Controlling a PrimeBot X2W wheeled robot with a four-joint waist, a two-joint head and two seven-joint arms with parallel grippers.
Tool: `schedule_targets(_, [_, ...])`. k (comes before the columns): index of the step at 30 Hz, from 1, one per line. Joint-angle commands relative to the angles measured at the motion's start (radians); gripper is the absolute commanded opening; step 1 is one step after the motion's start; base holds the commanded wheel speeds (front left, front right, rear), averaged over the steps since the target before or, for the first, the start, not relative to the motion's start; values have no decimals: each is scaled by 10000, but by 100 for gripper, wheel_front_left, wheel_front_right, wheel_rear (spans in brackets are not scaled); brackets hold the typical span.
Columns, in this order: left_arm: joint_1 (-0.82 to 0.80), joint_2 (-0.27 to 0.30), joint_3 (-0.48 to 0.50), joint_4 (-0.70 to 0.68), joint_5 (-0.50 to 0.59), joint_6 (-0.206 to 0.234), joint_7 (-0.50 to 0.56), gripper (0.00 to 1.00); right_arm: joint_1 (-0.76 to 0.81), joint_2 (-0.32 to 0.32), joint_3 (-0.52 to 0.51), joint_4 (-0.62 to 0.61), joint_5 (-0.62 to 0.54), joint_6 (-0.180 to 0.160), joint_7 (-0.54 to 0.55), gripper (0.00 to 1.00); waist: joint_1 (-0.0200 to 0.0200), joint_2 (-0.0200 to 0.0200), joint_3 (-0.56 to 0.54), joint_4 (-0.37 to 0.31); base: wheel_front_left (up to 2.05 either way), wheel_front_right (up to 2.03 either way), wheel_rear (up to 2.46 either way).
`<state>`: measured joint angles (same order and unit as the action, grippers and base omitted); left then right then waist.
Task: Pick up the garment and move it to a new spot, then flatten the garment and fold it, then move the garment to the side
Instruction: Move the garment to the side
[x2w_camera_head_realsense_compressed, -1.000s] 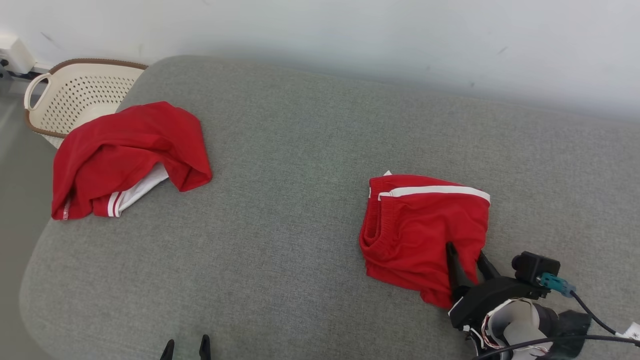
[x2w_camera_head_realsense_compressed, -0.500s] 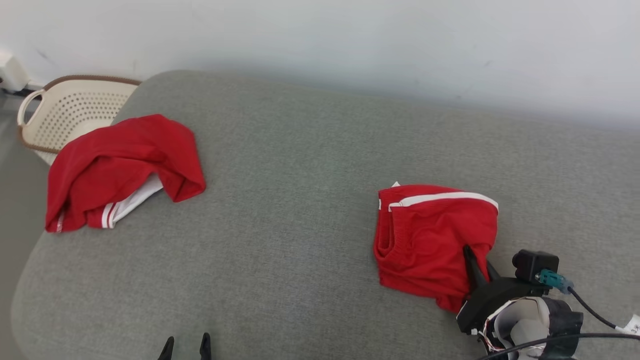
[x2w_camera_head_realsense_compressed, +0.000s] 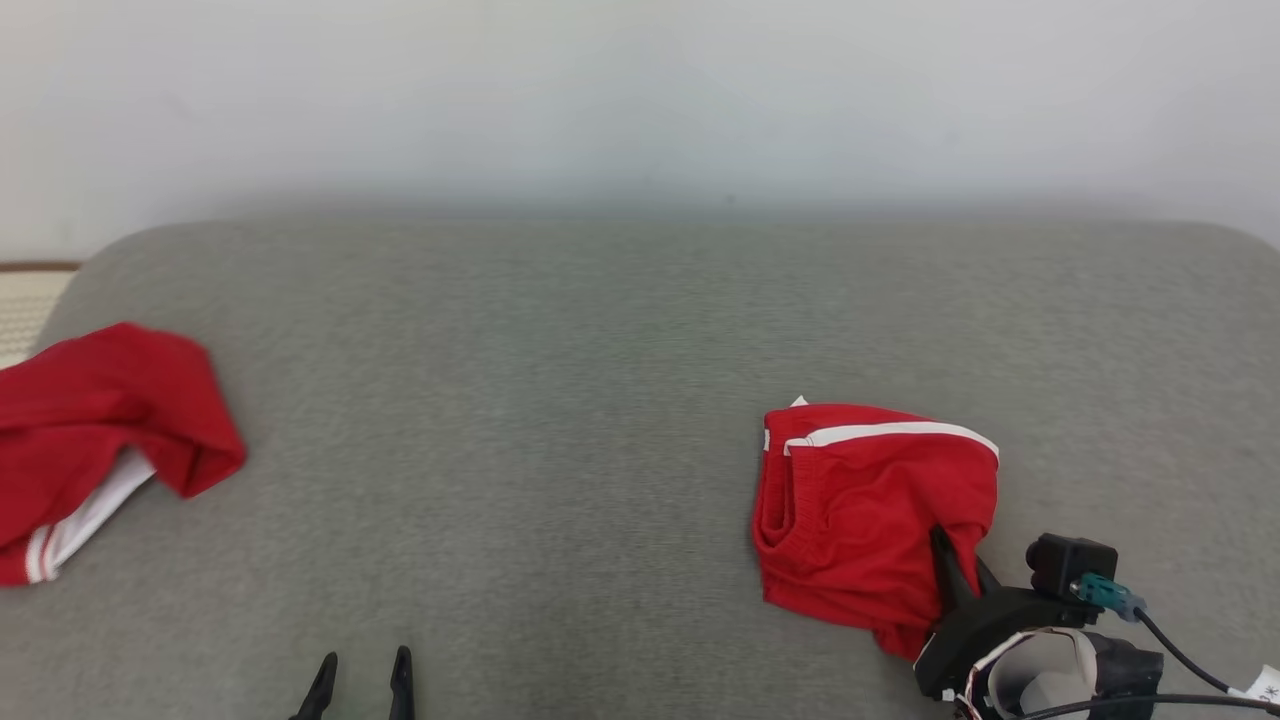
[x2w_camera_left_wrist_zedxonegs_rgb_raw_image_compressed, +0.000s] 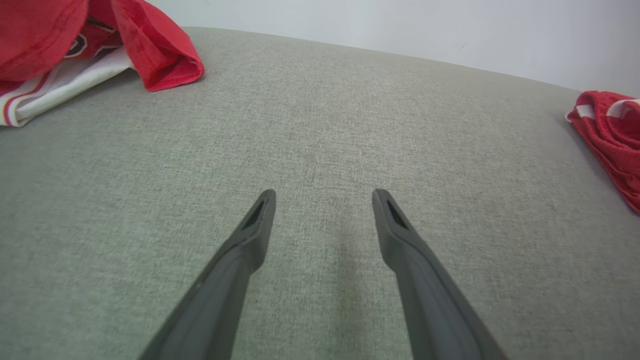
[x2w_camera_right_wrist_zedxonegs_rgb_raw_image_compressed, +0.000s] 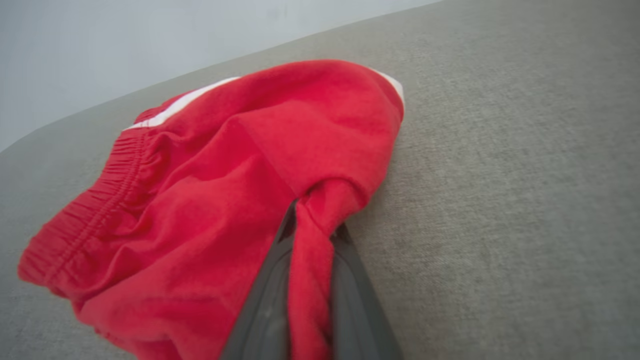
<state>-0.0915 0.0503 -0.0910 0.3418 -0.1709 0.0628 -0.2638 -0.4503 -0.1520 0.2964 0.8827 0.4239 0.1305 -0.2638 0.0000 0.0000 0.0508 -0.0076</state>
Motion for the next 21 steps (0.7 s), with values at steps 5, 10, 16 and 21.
schedule_targets(5, [-171, 5, 125, -149, 172, 64, -9, 100, 139, 43, 18, -44, 27, 4, -8, 0, 0, 0, 20, -2243, 0, 0, 0])
schedule_targets(10, [-393, 5, 221, -351, 209, 40, -9, 100, 173, 159, 266, -132, 127, 4, -6, 0, 0, 0, 213, -3212, 0, 0, 0])
schedule_targets(16, [-769, 4, 161, -476, 321, -14, -9, 100, 119, 192, 520, -262, 325, 4, -6, 0, 0, 0, 571, -3873, 0, 0, 0])
schedule_targets(21, [-1265, 14, 41, -942, 791, -88, -7, 100, -145, 201, 767, -413, 425, 4, -6, 0, 0, 0, 1049, -4138, 0, 0, 0])
